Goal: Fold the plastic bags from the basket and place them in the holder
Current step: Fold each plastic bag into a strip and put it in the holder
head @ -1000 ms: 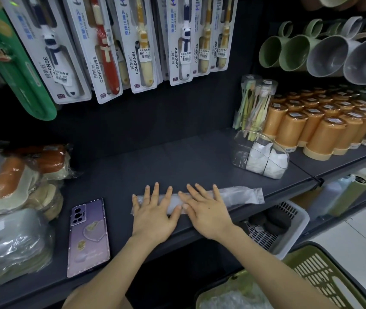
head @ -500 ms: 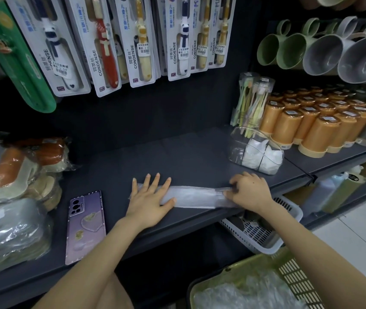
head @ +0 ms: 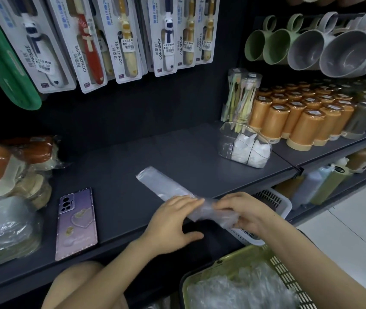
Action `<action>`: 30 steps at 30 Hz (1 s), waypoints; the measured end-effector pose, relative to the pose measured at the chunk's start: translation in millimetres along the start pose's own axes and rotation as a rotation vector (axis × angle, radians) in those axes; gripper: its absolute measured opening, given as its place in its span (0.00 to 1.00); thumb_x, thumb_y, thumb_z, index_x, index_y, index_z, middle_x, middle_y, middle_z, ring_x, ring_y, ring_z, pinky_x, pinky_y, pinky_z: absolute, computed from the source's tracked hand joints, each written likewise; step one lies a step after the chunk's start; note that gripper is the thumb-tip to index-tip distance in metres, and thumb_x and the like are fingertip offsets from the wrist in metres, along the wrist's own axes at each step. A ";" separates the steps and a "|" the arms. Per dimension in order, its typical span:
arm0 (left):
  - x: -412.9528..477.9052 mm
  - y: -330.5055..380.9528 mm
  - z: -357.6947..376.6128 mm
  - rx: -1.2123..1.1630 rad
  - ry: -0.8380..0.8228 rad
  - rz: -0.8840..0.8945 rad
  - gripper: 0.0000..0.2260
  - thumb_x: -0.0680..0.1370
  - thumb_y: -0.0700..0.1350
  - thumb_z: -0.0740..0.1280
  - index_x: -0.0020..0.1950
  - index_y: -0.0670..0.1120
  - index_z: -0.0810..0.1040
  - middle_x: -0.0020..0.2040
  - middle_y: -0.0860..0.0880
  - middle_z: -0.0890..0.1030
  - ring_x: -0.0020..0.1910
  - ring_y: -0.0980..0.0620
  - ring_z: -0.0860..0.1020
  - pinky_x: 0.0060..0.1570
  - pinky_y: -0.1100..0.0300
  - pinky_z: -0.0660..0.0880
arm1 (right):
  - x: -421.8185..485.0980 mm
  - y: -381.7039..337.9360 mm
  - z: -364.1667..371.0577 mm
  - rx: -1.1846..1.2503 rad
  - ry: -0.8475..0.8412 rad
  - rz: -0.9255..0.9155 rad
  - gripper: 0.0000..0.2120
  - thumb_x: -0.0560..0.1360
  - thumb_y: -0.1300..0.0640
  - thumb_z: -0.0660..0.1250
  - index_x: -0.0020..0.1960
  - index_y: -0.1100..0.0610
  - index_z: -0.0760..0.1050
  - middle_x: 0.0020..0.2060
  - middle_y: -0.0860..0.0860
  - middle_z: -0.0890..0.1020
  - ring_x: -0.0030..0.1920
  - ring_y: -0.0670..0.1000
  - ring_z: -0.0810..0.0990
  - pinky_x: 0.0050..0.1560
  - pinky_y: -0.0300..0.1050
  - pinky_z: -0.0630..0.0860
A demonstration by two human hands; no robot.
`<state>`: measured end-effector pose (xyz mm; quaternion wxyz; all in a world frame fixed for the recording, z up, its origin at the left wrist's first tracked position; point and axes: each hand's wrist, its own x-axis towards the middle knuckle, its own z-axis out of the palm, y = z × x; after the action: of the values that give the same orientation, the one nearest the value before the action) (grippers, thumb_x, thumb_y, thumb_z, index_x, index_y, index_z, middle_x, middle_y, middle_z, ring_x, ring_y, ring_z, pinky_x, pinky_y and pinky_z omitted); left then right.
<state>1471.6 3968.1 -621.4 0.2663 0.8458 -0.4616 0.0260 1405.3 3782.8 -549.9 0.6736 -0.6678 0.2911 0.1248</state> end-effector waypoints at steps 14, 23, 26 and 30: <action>32.3 0.3 -36.9 -0.982 0.330 -0.705 0.08 0.81 0.39 0.62 0.50 0.49 0.80 0.44 0.50 0.85 0.45 0.52 0.83 0.46 0.57 0.79 | 33.5 -39.2 30.7 0.109 0.012 -0.219 0.14 0.78 0.49 0.65 0.59 0.57 0.74 0.54 0.55 0.82 0.28 0.50 0.79 0.31 0.43 0.79; 29.5 -11.9 -41.1 -1.186 0.255 -0.738 0.11 0.79 0.34 0.64 0.59 0.46 0.76 0.49 0.46 0.85 0.49 0.48 0.84 0.48 0.53 0.81 | 54.2 -18.7 56.0 -0.126 0.105 -0.298 0.06 0.76 0.58 0.70 0.47 0.62 0.81 0.28 0.52 0.75 0.23 0.44 0.68 0.23 0.35 0.64; 30.7 -13.0 -42.6 -1.207 0.230 -0.740 0.14 0.77 0.32 0.66 0.60 0.45 0.76 0.48 0.46 0.85 0.48 0.49 0.84 0.45 0.56 0.81 | 54.7 -15.8 53.6 -0.106 0.071 -0.270 0.06 0.75 0.60 0.71 0.44 0.64 0.80 0.25 0.52 0.71 0.21 0.44 0.65 0.21 0.36 0.61; 31.3 -17.7 -47.0 -1.250 0.207 -0.772 0.13 0.77 0.34 0.66 0.60 0.44 0.74 0.48 0.47 0.85 0.49 0.49 0.84 0.46 0.53 0.81 | 56.3 -15.3 48.7 -0.191 0.033 -0.249 0.06 0.74 0.62 0.71 0.42 0.66 0.80 0.24 0.51 0.69 0.19 0.43 0.62 0.20 0.36 0.58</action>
<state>1513.1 3974.1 -579.5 0.7303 0.6318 -0.0326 -0.2577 1469.8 3816.6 -571.8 0.6125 -0.7616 0.2041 0.0564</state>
